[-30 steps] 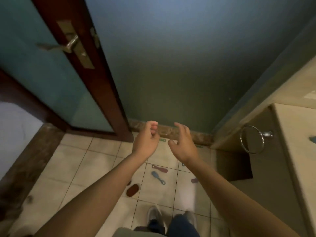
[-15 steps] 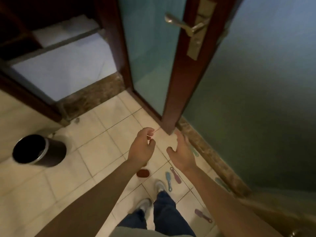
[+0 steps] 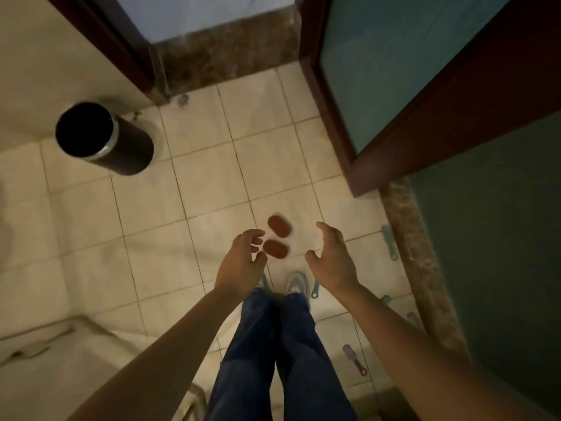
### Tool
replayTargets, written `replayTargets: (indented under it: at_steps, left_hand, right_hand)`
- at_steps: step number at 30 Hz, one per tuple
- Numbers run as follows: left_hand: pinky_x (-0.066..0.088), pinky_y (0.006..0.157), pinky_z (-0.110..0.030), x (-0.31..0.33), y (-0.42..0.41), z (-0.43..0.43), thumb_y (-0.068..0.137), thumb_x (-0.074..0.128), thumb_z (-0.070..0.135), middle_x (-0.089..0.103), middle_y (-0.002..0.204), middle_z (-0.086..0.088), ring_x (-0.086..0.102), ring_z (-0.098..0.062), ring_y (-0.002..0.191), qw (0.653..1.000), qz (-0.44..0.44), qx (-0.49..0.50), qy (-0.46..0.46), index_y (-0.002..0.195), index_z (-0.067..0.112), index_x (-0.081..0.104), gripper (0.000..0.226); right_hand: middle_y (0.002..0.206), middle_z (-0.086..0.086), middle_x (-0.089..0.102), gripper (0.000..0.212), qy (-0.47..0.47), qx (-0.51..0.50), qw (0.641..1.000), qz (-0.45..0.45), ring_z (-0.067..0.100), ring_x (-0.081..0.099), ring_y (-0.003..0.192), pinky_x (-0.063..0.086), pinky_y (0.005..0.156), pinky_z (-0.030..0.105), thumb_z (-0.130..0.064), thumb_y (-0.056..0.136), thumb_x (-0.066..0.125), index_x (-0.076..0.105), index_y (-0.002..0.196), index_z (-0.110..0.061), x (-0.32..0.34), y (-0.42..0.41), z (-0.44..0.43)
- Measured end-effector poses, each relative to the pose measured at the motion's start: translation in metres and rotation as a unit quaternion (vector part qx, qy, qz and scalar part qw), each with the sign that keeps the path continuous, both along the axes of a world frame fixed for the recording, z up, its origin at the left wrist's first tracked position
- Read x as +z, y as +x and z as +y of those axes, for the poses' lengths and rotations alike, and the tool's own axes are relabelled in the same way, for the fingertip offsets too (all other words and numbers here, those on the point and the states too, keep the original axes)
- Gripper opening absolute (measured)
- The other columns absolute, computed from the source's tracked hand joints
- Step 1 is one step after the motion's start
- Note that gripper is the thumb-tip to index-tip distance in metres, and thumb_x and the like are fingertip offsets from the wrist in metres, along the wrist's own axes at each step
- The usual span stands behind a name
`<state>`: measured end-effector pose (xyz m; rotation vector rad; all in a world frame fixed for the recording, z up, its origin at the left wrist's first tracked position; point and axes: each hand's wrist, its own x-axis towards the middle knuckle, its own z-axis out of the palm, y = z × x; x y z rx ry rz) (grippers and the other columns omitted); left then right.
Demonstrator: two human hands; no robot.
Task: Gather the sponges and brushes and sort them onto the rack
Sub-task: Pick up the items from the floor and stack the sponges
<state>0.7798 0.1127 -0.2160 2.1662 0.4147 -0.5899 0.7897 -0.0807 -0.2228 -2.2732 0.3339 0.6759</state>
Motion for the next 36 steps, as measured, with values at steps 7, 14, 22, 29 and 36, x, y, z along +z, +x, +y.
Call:
replayTargets:
  at_steps: [7,14,22,29,36]
  left_hand:
    - [0.053,0.087,-0.029,-0.14,-0.006,0.001,0.09,0.057,0.014,0.053,0.117,0.011,0.057,-0.008,0.097,0.998,0.06,-0.032,0.007,0.122,0.031,0.051,0.036]
    - [0.052,0.082,-0.03,-0.278,-0.012,0.001,0.085,0.06,0.019,0.053,0.116,0.01,0.057,-0.01,0.097,0.995,0.092,-0.045,0.02,0.124,0.033,0.047,0.043]
    - [0.05,0.085,-0.025,-0.423,-0.017,0.012,0.08,0.07,0.024,0.054,0.126,0.005,0.056,-0.013,0.105,0.989,0.097,-0.081,0.083,0.129,0.028,0.047,0.054]
    - [0.043,0.1,-0.032,-0.505,-0.013,0.018,0.078,0.073,0.023,0.043,0.139,0.003,0.044,-0.021,0.126,0.937,0.007,-0.296,0.184,0.135,0.027,0.041,0.066]
    - [0.036,0.109,-0.038,-0.551,-0.012,0.015,0.079,0.073,0.031,0.037,0.148,0.0,0.033,-0.023,0.137,0.906,-0.001,-0.372,0.202,0.143,0.026,0.031,0.077]
  right_hand:
    - [0.149,0.001,0.038,0.061,-0.037,0.043,0.998,0.037,0.025,0.05,0.128,0.05,0.097,0.044,-0.026,0.091,0.06,0.032,0.145,-0.023,-0.128,0.011,0.006]
    - [0.147,0.004,0.04,0.059,-0.054,0.088,0.993,0.049,0.025,0.05,0.125,0.049,0.088,0.033,-0.028,0.093,0.057,0.031,0.146,-0.022,-0.268,0.016,0.033]
    - [0.148,0.003,0.04,0.063,-0.062,0.094,0.992,0.06,0.025,0.049,0.129,0.052,0.097,0.041,-0.034,0.094,0.059,0.028,0.148,-0.023,-0.403,0.033,0.065]
    - [0.149,0.006,0.036,0.065,-0.095,0.126,0.987,0.04,0.027,0.042,0.133,0.048,0.102,0.042,-0.037,0.093,0.059,0.027,0.148,-0.021,-0.495,0.042,0.069]
    - [0.147,0.005,0.04,0.075,-0.128,0.137,0.982,-0.01,0.025,0.037,0.135,0.035,0.107,0.036,-0.043,0.086,0.066,0.029,0.147,-0.018,-0.541,0.045,0.068]
